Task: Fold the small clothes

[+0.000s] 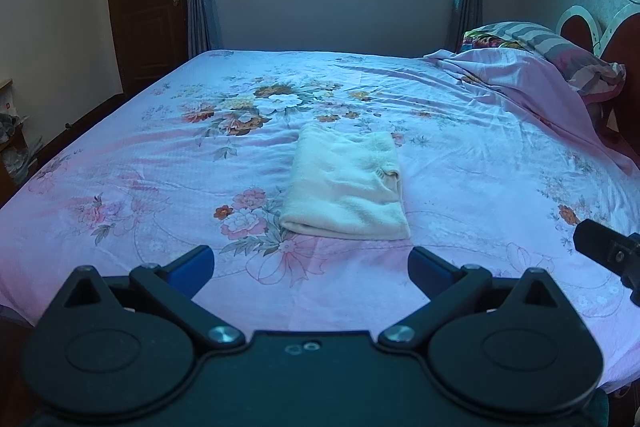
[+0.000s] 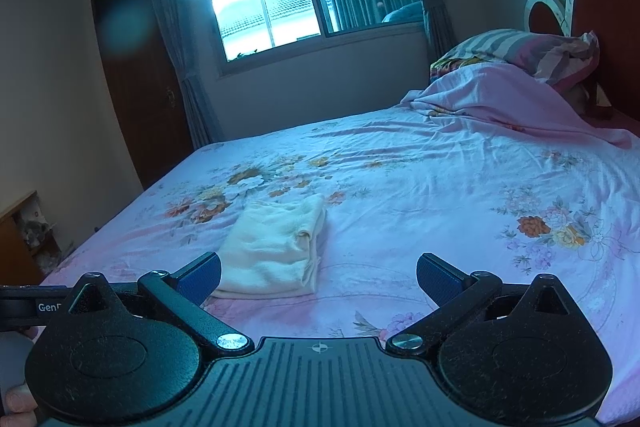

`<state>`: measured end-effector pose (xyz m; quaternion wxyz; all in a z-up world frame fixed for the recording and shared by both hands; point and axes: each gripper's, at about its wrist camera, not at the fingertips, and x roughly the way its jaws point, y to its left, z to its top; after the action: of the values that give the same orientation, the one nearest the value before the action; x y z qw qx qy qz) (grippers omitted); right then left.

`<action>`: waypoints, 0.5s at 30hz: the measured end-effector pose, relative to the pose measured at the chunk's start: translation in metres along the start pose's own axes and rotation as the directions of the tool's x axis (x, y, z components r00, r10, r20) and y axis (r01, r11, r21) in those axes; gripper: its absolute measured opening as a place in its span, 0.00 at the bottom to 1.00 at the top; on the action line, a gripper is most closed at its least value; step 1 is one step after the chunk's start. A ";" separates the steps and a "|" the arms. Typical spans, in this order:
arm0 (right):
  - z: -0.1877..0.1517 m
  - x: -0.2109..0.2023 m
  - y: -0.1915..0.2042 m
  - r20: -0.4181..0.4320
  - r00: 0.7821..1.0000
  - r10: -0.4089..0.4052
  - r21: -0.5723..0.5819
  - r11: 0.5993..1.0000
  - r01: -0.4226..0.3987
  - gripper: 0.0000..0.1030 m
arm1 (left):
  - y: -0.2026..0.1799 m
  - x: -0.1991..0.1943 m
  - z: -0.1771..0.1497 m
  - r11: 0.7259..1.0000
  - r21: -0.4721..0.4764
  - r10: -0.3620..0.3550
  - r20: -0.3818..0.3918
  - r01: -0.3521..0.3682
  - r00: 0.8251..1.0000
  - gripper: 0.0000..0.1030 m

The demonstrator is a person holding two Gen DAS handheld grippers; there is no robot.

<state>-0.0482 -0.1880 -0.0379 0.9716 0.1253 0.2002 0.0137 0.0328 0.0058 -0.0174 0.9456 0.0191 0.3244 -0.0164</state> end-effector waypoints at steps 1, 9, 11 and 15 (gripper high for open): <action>0.000 0.000 0.000 0.000 1.000 0.001 -0.002 1.000 -0.001 1.00 | 0.000 -0.001 0.000 1.000 0.000 -0.001 0.002 0.001 1.000 0.99; -0.002 0.003 -0.001 -0.006 1.000 0.007 -0.008 1.000 -0.007 1.00 | 0.000 -0.002 0.000 1.000 -0.002 -0.004 0.006 0.004 1.000 0.99; -0.002 0.003 -0.002 -0.006 1.000 0.007 -0.008 1.000 -0.007 1.00 | -0.001 -0.002 0.001 1.000 -0.001 -0.006 0.005 0.006 1.000 0.99; -0.002 0.004 -0.002 -0.009 1.000 0.006 -0.008 1.000 -0.006 1.00 | -0.002 0.000 0.001 1.000 0.000 -0.013 -0.002 0.013 1.000 0.99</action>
<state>-0.0456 -0.1890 -0.0411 0.9712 0.1218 0.2042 0.0181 0.0330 0.0041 -0.0169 0.9452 0.0171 0.3254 -0.0223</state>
